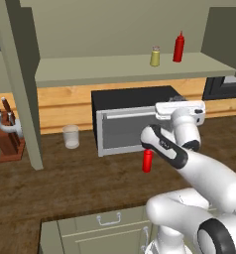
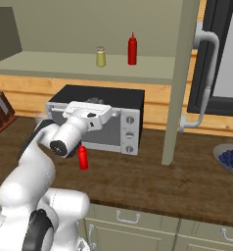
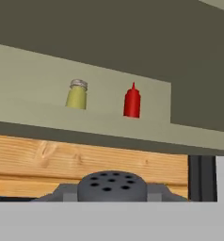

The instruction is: Put the shaker and condiment bottle from the counter next to their counterparts in the cabinet.

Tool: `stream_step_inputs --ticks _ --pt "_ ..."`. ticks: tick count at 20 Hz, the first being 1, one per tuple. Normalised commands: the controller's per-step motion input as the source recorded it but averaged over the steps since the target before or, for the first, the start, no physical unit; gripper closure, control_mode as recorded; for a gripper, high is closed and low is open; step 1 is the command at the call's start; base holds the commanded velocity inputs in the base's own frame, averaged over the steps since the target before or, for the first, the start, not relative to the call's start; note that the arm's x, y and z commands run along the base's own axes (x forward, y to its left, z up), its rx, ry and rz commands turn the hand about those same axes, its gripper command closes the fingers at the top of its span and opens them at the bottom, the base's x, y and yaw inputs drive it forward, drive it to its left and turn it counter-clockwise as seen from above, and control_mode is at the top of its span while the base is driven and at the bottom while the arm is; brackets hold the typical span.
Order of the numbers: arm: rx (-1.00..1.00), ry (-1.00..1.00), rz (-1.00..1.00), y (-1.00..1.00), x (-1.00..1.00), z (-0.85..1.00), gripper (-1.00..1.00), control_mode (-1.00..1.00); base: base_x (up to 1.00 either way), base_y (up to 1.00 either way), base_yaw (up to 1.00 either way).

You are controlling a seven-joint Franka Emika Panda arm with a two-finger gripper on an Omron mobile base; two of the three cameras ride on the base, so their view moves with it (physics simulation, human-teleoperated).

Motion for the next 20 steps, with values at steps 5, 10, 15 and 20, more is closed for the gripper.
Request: stream_step_inputs --ticks 5,10,15,20 --pt "-0.01 0.00 -0.11 0.00 0.00 0.57 1.00 -1.00 0.00 0.00 0.00" --pt "-0.02 0.00 -0.09 0.00 0.00 0.62 1.00 -1.00 0.00 0.00 0.00" --pt "-0.01 0.01 -0.04 0.00 0.00 0.27 1.00 -1.00 0.00 0.00 0.00" --pt "0.00 0.00 0.00 0.00 0.00 0.00 1.00 -1.00 0.00 0.00 0.00"
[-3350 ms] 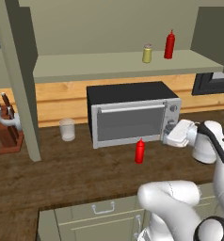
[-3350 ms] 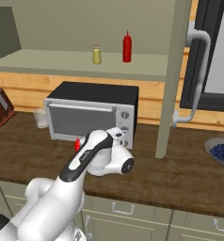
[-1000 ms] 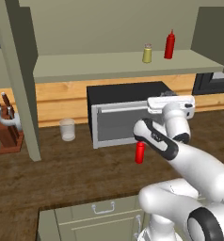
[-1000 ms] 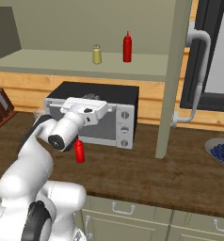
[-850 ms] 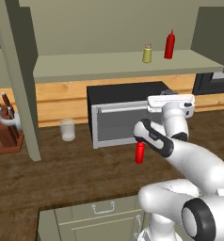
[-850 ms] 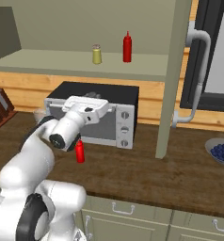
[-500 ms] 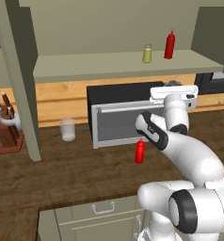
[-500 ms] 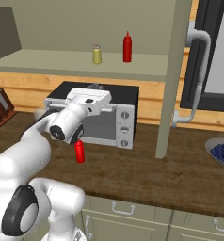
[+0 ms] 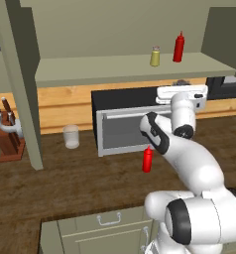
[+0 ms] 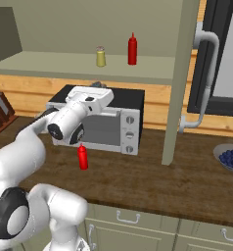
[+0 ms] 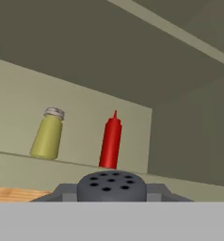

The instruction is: Put the shaker and condiment bottle from the counter next to their counterparts in the cabinet.

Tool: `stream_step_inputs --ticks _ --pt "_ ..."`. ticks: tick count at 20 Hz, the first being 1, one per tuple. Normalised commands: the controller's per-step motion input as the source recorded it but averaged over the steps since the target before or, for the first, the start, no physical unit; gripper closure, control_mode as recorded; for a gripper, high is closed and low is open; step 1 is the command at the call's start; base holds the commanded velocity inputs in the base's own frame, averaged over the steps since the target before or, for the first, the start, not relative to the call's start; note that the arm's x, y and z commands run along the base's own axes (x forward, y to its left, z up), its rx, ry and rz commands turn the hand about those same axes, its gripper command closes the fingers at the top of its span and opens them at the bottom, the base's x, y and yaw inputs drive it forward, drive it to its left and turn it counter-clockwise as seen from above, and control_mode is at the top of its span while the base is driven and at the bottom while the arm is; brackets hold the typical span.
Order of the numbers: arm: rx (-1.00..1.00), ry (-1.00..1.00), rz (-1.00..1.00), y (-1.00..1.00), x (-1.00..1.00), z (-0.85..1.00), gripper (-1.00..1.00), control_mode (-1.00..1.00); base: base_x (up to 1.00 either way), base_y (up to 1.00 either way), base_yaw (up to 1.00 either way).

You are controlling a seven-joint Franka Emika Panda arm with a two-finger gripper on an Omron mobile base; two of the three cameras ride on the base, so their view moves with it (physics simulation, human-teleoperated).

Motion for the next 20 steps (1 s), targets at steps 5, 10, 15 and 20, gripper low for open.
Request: stream_step_inputs --ticks 5,10,15,20 --pt "0.00 -0.03 0.00 0.00 -0.22 0.08 1.00 -1.00 0.00 0.00 0.00" --pt "0.00 0.00 0.00 0.00 -0.30 0.42 1.00 -1.00 0.00 0.00 0.00" --pt "0.00 0.00 0.00 0.00 -0.19 0.51 1.00 -1.00 0.00 0.00 0.00" --pt "0.00 0.01 0.00 0.01 -0.09 0.44 1.00 -1.00 0.00 0.00 0.00"
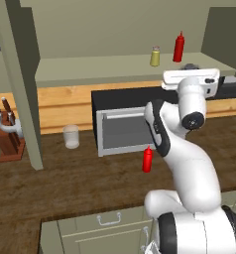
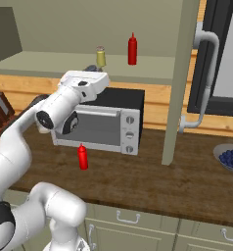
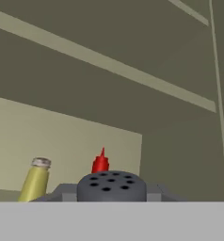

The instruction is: Put the shaker and condiment bottle from the counter next to their counterparts in the cabinet.

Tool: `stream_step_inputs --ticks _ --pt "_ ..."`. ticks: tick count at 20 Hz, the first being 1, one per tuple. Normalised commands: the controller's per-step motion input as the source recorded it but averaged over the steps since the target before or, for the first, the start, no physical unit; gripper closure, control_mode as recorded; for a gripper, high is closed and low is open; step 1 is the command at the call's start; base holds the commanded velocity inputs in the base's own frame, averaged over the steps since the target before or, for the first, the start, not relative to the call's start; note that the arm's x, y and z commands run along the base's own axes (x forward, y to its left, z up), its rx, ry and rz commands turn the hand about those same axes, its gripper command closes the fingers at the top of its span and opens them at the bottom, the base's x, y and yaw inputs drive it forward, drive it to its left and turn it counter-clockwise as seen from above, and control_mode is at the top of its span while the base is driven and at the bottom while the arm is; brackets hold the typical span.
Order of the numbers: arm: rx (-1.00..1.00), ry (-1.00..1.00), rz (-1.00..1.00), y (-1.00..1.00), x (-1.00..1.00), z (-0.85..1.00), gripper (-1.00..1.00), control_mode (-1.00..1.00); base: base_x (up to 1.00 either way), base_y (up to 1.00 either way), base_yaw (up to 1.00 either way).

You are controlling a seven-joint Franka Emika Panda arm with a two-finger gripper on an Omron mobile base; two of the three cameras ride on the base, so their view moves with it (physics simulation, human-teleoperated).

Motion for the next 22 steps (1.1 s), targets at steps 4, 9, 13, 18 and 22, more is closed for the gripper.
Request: stream_step_inputs --ticks 4,9,13,18,22 --pt "0.00 0.09 0.00 0.14 0.00 0.27 1.00 -1.00 0.00 0.00 0.00" --pt "0.00 0.15 0.00 0.29 0.00 0.10 1.00 -1.00 0.00 0.00 0.00" --pt "0.00 0.18 0.00 0.35 0.00 0.04 1.00 -1.00 0.00 0.00 0.00" --pt "0.00 0.12 0.00 0.28 0.00 0.15 1.00 -1.00 0.00 0.00 0.00" --pt "0.00 0.09 0.00 0.21 0.00 0.24 1.00 -1.00 0.00 0.00 0.00"
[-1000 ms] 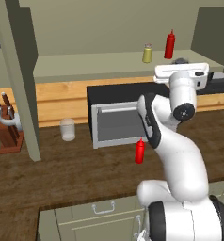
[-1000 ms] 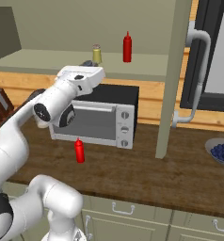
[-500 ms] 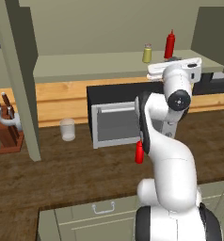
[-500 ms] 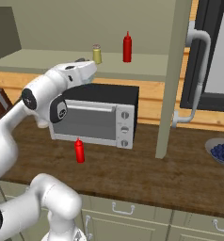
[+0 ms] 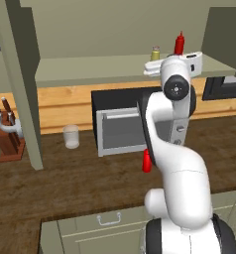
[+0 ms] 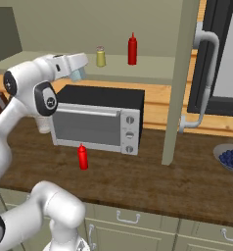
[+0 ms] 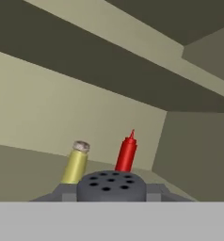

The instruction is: Put the shaker and condiment bottle from the counter next to their counterparts in the cabinet.

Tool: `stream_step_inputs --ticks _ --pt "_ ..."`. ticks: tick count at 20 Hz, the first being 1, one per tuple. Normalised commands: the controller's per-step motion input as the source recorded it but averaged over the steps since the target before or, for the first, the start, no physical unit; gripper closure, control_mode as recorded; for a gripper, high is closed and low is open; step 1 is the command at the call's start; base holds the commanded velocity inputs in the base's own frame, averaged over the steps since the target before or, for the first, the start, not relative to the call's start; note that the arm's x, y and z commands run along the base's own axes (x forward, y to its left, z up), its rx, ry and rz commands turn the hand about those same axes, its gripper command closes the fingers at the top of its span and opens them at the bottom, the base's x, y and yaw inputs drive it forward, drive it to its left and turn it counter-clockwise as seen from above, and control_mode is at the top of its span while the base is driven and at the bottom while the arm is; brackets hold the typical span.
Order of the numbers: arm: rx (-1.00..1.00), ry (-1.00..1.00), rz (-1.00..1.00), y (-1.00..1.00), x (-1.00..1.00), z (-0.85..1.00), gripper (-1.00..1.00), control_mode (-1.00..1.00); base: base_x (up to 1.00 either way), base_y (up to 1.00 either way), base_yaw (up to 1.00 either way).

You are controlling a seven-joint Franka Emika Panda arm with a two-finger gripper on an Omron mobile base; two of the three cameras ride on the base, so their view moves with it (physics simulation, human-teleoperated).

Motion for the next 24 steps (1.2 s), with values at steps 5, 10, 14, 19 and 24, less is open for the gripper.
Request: stream_step_inputs --ticks 5,10,14,19,24 --pt "0.00 0.02 0.00 0.17 0.00 0.17 1.00 -1.00 0.00 0.00 0.00" --pt "0.00 0.01 0.00 0.12 0.00 0.00 1.00 -1.00 0.00 0.00 0.00" --pt "0.00 0.00 0.00 0.03 0.01 -0.01 1.00 -1.00 0.00 0.00 0.00" --pt "0.00 -0.05 0.00 0.02 0.01 0.00 1.00 -1.00 0.00 0.00 0.00" --pt "0.01 -0.11 0.00 0.08 0.00 0.00 1.00 -1.00 0.00 0.00 0.00"
